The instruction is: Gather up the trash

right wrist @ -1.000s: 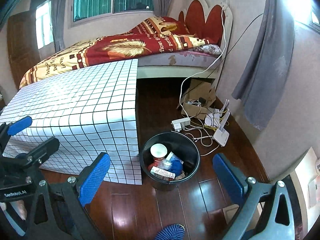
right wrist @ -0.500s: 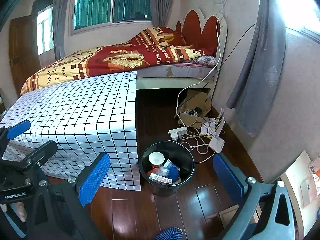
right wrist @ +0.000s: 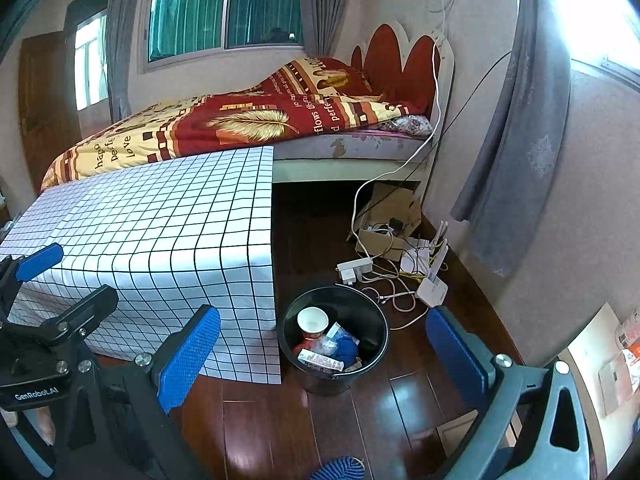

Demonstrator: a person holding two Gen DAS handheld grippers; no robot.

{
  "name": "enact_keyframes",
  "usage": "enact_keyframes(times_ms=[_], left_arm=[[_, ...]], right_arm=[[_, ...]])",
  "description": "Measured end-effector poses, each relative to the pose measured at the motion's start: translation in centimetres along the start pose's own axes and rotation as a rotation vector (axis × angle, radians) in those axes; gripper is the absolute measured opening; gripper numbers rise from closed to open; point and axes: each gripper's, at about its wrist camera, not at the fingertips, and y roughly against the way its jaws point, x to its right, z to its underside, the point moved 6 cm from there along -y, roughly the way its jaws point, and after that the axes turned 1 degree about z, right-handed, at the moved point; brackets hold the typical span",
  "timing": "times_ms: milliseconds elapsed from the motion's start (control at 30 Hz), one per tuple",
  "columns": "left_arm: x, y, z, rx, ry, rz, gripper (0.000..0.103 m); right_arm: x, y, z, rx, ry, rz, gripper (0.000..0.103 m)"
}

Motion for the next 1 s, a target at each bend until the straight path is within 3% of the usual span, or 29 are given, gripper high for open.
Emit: enact_keyframes(times_ms=[1000], left_arm=[[-0.33,0.2,-0.29,0.003,-0.003,-0.005,0.103]], right_arm=[[0.02,0.3,-0.29,0.008,0.013,0.001,0.103]])
